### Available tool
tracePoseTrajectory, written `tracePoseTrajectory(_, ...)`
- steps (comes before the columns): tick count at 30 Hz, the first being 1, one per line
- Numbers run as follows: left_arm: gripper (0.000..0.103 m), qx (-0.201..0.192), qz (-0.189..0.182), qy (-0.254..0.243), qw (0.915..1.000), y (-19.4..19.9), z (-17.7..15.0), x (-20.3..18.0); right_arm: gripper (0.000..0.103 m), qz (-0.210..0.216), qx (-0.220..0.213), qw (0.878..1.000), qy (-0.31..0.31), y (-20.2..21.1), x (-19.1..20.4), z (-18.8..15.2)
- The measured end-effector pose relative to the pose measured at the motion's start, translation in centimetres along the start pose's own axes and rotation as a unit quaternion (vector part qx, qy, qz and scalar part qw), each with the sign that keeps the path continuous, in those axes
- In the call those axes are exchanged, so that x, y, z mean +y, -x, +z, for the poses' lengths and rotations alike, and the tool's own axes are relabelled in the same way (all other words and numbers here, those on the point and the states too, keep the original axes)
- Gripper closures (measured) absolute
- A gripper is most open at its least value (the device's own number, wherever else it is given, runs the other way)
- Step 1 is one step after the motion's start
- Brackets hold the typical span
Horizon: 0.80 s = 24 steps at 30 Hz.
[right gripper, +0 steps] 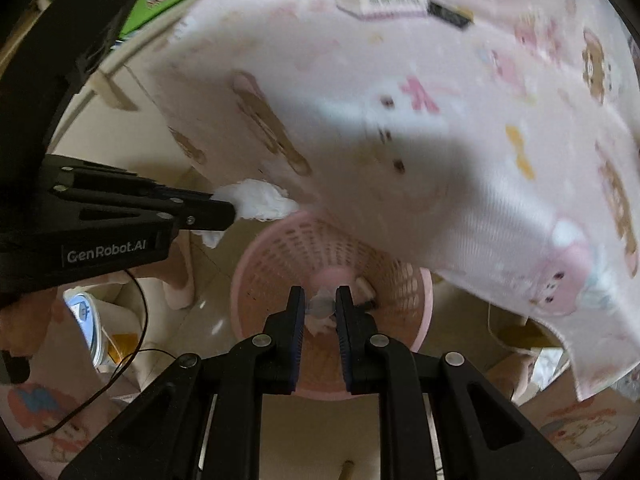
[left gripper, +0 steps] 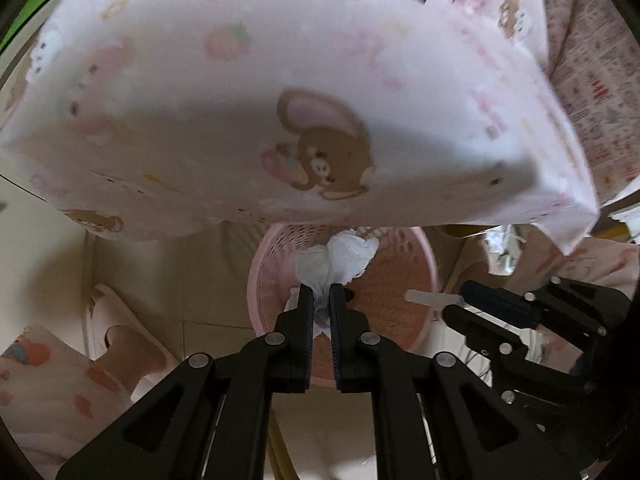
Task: Collect trash
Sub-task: 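Open both grippers to drop tissue and tube into the wastebasket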
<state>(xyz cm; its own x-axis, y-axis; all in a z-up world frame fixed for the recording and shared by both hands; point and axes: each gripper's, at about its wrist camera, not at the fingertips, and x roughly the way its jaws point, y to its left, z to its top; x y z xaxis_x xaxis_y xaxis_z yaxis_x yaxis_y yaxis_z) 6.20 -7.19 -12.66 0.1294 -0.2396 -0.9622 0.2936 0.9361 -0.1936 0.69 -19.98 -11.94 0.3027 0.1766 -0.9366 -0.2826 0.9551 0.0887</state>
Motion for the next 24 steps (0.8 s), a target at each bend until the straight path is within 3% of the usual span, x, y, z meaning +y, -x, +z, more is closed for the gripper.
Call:
tracePoseTrajectory(5, 0.095, 0.031, 0.01, -0.006, 0.9994, -2.5, 0.3, -0.6, 0.086, -0.015, 0.033, 0.999, -0.015, -2.7, -0.7, -0.4)
tracePoseTrajectory(10, 0.095, 0.041, 0.057, -0.029, 0.9971, -4.8, 0.4, -1.1, 0.086, -0.035, 0.058, 0.998, -0.013, -4.9, -1.0, -0.4)
tracePoseTrajectory(17, 0.093, 0.05, 0.049, -0.032, 0.9971, -5.2, 0.1, -1.5, 0.086, -0.025, 0.086, 0.996, -0.024, -6.6, -1.3, -0.8)
tracePoseTrajectory(24, 0.073, 0.056, 0.024, -0.004, 0.9982, -4.8, 0.3, -0.9, 0.084, -0.01, 0.11, 0.993, -0.048, -7.5, -2.0, -1.0)
